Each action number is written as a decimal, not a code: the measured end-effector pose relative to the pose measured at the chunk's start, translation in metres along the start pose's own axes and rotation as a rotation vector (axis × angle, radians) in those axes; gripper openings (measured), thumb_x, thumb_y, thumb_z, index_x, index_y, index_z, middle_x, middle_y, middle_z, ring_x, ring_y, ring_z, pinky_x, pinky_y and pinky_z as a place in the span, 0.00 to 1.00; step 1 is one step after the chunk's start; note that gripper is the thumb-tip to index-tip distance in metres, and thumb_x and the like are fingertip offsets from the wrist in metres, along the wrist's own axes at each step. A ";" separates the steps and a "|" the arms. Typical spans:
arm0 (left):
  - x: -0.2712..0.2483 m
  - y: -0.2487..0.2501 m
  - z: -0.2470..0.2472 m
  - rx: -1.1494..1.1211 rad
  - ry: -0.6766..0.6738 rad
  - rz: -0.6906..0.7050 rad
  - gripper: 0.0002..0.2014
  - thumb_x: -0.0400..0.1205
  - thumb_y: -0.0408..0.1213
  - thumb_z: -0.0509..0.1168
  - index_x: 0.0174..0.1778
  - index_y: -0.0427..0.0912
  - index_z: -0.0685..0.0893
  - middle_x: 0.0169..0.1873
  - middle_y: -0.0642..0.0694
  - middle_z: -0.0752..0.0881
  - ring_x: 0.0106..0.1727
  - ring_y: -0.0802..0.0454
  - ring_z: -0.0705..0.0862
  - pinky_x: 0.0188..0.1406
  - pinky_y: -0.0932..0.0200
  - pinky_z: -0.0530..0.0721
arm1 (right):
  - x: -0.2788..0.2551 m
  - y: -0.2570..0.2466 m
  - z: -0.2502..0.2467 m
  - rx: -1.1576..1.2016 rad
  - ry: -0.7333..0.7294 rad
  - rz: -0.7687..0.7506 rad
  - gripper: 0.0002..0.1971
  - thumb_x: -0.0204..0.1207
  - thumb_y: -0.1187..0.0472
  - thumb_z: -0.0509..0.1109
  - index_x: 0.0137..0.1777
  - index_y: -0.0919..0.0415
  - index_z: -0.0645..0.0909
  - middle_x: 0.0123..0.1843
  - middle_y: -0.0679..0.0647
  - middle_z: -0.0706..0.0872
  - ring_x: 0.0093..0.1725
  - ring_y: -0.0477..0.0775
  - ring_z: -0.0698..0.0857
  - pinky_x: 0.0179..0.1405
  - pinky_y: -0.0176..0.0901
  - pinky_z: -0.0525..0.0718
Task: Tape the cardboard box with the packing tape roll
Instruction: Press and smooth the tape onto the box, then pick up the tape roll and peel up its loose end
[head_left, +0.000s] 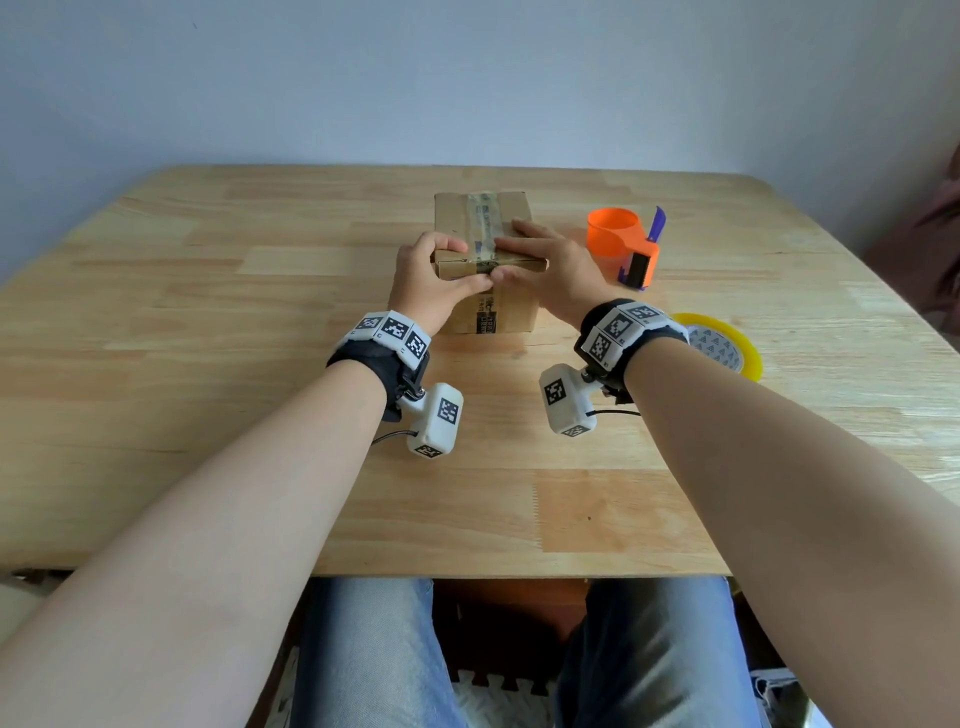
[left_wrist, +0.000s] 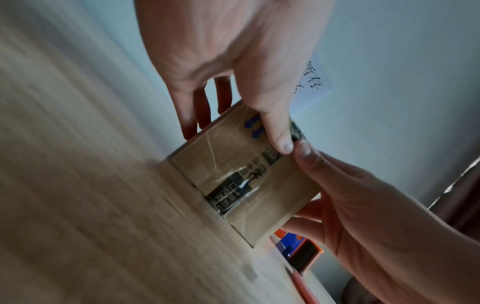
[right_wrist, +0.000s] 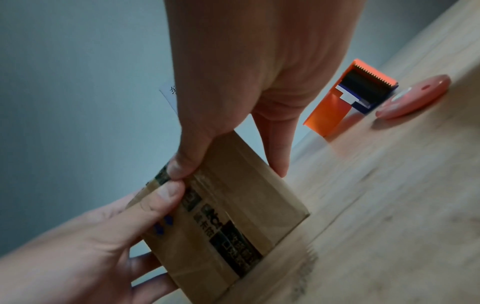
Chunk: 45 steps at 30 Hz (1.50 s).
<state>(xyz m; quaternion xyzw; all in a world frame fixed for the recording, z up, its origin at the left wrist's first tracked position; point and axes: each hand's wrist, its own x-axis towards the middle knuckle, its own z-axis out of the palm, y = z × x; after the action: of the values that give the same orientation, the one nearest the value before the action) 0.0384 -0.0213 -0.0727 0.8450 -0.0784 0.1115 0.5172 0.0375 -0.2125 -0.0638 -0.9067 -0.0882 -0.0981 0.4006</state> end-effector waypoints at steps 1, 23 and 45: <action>0.001 -0.001 0.000 -0.006 0.014 0.005 0.21 0.71 0.44 0.83 0.57 0.48 0.84 0.64 0.49 0.82 0.64 0.56 0.75 0.60 0.61 0.75 | -0.001 0.002 0.001 0.012 0.006 -0.007 0.28 0.76 0.51 0.83 0.76 0.48 0.85 0.87 0.47 0.73 0.86 0.51 0.72 0.88 0.55 0.68; 0.013 0.026 -0.006 -0.014 0.432 -0.042 0.15 0.74 0.32 0.66 0.57 0.46 0.82 0.64 0.42 0.76 0.62 0.45 0.73 0.56 0.56 0.77 | -0.009 -0.006 -0.038 -0.272 -0.027 0.127 0.15 0.83 0.62 0.73 0.68 0.55 0.88 0.66 0.52 0.91 0.65 0.53 0.88 0.69 0.52 0.86; -0.058 0.073 0.056 -0.378 -0.525 -0.551 0.09 0.83 0.37 0.72 0.58 0.43 0.87 0.53 0.45 0.90 0.50 0.45 0.89 0.53 0.49 0.85 | -0.078 -0.011 -0.101 -0.220 -0.157 0.582 0.16 0.77 0.54 0.81 0.61 0.61 0.87 0.46 0.57 0.89 0.38 0.56 0.87 0.41 0.47 0.89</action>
<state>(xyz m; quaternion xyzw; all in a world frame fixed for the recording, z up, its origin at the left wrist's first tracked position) -0.0296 -0.1029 -0.0501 0.7244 0.0023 -0.2663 0.6359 -0.0516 -0.2866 -0.0084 -0.9365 0.1553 0.0817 0.3036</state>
